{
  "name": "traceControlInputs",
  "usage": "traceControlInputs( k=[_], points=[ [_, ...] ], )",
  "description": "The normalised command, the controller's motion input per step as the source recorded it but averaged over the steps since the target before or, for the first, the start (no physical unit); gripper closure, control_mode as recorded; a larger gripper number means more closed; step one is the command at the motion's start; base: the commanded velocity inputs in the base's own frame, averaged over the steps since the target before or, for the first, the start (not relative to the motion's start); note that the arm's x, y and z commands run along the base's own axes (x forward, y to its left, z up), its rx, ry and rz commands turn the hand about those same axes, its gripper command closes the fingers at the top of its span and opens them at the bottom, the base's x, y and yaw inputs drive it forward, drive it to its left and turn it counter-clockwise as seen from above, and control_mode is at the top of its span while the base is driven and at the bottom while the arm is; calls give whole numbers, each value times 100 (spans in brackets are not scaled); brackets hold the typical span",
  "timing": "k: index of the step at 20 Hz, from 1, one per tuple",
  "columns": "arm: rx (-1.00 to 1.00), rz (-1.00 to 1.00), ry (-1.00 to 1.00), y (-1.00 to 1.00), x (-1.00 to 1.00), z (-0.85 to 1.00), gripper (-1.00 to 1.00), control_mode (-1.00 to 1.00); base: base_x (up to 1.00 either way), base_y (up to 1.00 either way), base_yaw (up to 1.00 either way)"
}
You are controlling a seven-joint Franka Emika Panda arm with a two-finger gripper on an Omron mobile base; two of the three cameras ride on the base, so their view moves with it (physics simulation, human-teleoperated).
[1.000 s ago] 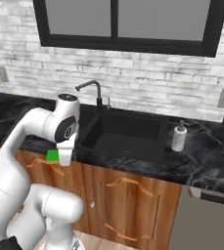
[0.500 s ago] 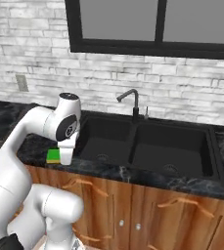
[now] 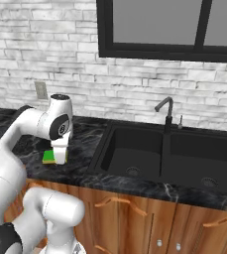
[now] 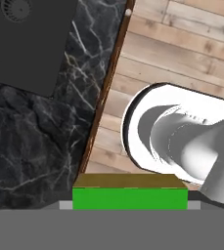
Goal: Restock the sink supplies by placing the sponge and soap dispenser on the counter and next to the sink. Make sure the soap dispenser is upright.
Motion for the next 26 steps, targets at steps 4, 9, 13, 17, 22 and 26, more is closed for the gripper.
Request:
traceControlInputs(
  k=[4,9,13,17,22,26],
  points=[
    [-10,-2,24,53,95,-36,100,-100,0,0,0],
    [-2,0,16,0,99,-66,100,-100,0,0,0],
    [0,0,2,-9,73,-66,100,-100,0,0,0],
    [0,0,0,-9,59,-35,100,-100,0,0,0],
    [0,0,0,-13,58,-26,100,-100,0,0,0],
    [0,0,-3,-17,45,-42,100,-100,0,0,0]
  ],
)
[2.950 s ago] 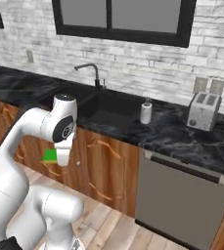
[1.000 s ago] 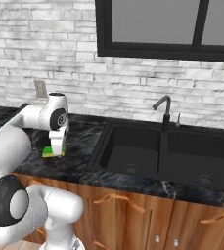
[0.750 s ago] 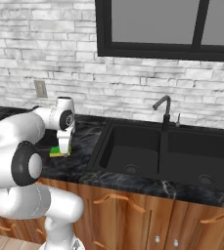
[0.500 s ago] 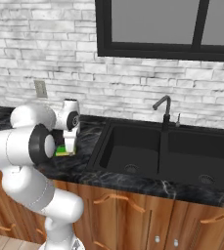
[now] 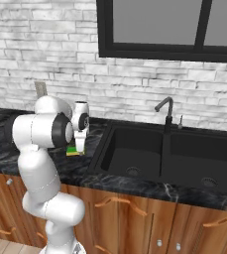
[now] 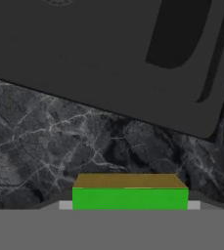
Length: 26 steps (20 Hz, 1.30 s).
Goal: Restock the sink supplies by placing the sponge and soap dispenser on the counter and next to the sink. Make sure the soap dispenser is upright.
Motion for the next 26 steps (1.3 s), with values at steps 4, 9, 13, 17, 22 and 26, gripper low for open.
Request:
traceControlInputs(
  k=[4,9,13,17,22,26],
  points=[
    [0,0,-9,-7,34,-49,100,-100,0,0,0],
    [0,0,-11,-5,31,-38,-100,-100,0,0,0],
    [0,0,-21,-2,2,-2,-100,-100,0,0,0],
    [0,0,-27,0,-10,12,-100,-100,0,0,0],
    [0,0,-25,0,-17,43,-100,-100,0,0,0],
    [0,0,-15,0,-52,76,-100,-100,0,0,0]
  ],
)
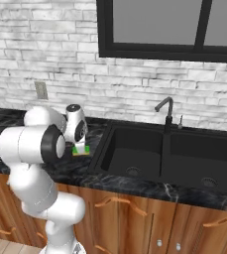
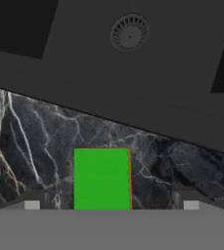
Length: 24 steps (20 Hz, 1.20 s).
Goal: Restock the sink supplies by placing the sponge and soap dispenser on the counter and next to the sink. Make sure the soap dispenser is upright.
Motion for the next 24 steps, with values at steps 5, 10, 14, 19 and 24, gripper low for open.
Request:
traceControlInputs(
  k=[5,10,14,19,24],
  points=[
    [0,0,-12,0,-85,76,-100,-100,0,0,0],
    [0,0,-15,-11,-97,78,-100,-100,0,0,0],
    [0,0,-13,-22,-95,76,-100,-100,0,0,0],
    [0,0,-16,-32,-87,82,-100,-100,0,0,0],
    [0,0,-18,-33,-82,88,-100,-100,0,0,0]
  ],
)
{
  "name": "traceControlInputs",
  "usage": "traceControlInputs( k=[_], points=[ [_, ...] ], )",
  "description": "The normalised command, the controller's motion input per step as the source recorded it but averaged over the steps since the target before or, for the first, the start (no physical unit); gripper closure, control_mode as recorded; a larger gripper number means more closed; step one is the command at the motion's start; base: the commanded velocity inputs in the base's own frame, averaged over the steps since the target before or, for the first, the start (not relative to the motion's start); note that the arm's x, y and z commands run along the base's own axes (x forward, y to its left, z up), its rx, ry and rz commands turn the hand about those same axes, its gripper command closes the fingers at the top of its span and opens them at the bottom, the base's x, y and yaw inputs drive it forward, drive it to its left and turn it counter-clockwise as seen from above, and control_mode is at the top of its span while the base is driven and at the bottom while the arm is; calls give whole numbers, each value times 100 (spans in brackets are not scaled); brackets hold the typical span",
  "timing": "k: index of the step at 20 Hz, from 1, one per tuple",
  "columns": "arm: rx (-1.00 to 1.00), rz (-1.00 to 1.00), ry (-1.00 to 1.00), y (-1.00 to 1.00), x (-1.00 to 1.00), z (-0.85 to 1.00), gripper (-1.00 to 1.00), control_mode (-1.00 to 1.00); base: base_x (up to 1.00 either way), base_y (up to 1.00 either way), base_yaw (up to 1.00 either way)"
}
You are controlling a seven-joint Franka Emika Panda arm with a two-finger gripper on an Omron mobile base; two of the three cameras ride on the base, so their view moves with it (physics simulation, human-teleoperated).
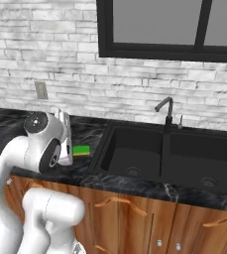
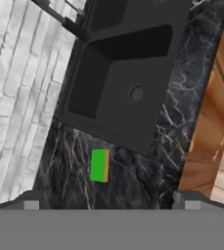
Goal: Restock the sink supplies by placing the sponge and soap dispenser on the counter and next to the sink. Make sure the soap dispenser is upright.
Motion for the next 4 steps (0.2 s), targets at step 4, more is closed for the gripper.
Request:
traceControlInputs(
  k=[4],
  points=[
    [0,0,-16,-30,-78,88,-100,-100,0,0,0]
  ],
)
